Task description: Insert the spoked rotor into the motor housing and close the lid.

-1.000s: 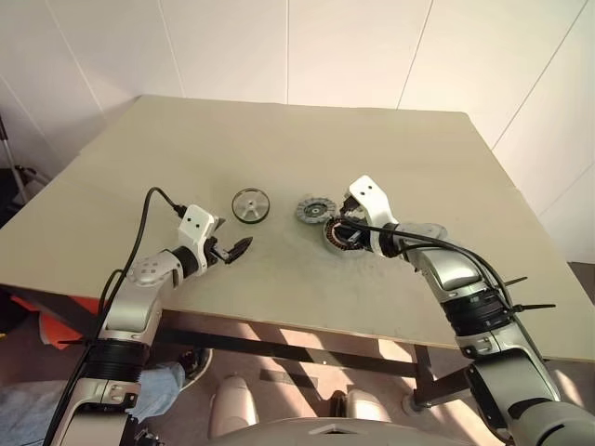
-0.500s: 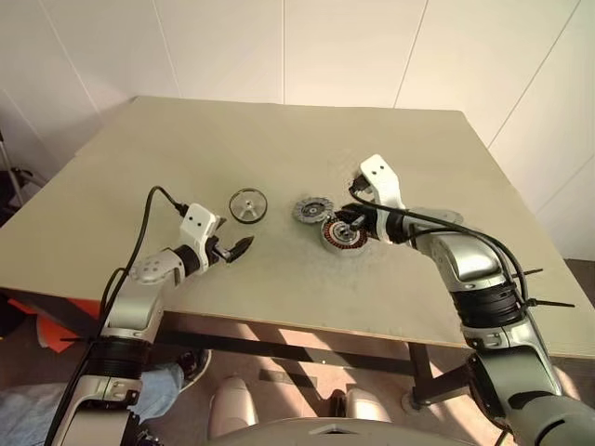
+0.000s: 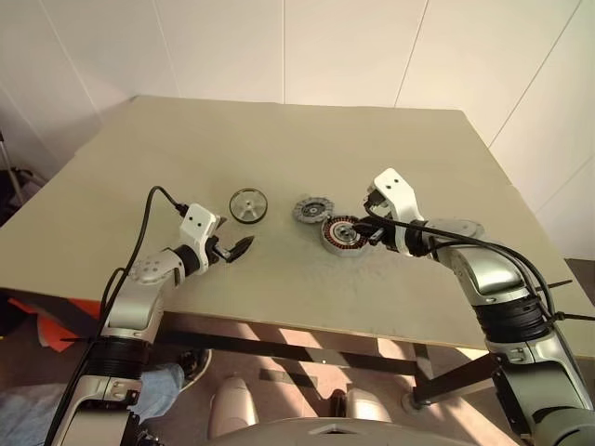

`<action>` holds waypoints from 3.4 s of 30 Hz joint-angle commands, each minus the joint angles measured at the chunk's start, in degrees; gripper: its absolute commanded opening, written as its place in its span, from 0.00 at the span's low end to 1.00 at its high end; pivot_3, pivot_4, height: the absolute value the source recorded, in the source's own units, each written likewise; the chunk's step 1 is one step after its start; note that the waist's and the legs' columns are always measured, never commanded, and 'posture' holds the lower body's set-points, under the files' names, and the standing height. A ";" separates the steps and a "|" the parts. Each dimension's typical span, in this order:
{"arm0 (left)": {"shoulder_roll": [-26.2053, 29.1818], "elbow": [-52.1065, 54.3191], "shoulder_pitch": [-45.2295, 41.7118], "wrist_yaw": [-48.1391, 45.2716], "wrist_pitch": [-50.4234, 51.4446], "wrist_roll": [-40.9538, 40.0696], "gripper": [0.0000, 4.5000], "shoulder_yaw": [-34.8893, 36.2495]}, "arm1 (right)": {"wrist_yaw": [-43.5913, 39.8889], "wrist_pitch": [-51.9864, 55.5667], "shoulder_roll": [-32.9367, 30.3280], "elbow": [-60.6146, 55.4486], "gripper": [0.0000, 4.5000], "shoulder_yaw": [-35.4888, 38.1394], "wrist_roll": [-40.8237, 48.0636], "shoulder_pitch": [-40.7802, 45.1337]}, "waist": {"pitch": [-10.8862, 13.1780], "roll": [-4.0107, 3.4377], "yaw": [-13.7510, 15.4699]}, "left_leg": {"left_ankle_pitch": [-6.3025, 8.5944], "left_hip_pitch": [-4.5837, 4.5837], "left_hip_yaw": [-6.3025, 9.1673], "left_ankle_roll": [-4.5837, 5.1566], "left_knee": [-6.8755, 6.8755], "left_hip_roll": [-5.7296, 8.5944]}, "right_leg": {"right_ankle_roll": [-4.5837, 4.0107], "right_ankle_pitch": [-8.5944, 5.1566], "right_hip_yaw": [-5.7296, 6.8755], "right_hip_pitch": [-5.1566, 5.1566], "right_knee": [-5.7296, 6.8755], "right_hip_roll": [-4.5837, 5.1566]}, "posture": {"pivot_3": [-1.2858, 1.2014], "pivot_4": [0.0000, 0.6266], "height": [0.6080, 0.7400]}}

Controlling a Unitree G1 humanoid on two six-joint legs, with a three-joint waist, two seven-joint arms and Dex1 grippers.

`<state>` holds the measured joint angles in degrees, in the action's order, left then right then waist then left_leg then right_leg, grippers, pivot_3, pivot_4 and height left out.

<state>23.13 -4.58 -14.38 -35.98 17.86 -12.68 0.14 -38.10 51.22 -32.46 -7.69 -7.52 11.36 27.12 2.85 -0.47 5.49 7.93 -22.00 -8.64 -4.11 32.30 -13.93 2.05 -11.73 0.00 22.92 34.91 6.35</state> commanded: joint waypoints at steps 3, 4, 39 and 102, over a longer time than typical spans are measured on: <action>0.24 0.52 -1.31 -0.04 -1.49 -0.05 1.00 0.72 | 0.76 -1.79 0.64 0.51 0.21 -0.29 -0.45 0.35 | 0.00 0.00 0.10 | 0.00 -0.03 0.00 0.00 0.02 0.00 | -0.01 0.00 0.00 -0.01 0.00 0.01 | 0.52 0.00 1.00; 0.31 0.58 -1.14 -0.05 -1.53 -0.05 1.00 0.78 | 0.72 -1.97 0.69 0.73 0.21 -0.51 -0.52 0.26 | 0.00 0.00 0.10 | 0.00 -0.04 0.00 0.00 0.02 0.00 | -0.01 0.01 0.00 -0.01 0.00 0.01 | 0.52 0.00 1.00; 0.37 1.12 -0.08 0.28 -1.36 0.03 1.00 0.70 | 1.15 -9.95 2.93 12.96 0.21 -3.47 -4.91 4.74 | -0.01 0.01 0.09 | 0.01 -0.02 0.00 0.01 0.04 0.00 | -0.02 0.01 0.01 -0.05 0.01 0.01 | 0.52 0.00 1.00; 0.95 -1.34 -1.31 0.08 -2.44 0.48 1.00 1.13 | 2.47 -5.21 5.49 3.37 0.07 -3.41 -3.70 3.90 | -0.01 0.01 0.15 | 0.01 -0.06 0.00 0.01 0.02 0.00 | -0.02 0.01 0.01 0.01 0.00 0.00 | 0.52 0.00 1.00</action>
<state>23.65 -6.85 -14.98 -35.93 16.25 -12.21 0.56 -35.86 46.06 -27.04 -2.82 -12.02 7.21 30.43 2.85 -0.46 5.64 7.93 -22.06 -8.64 -4.09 32.32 -13.93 2.02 -11.71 0.00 22.93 34.92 6.35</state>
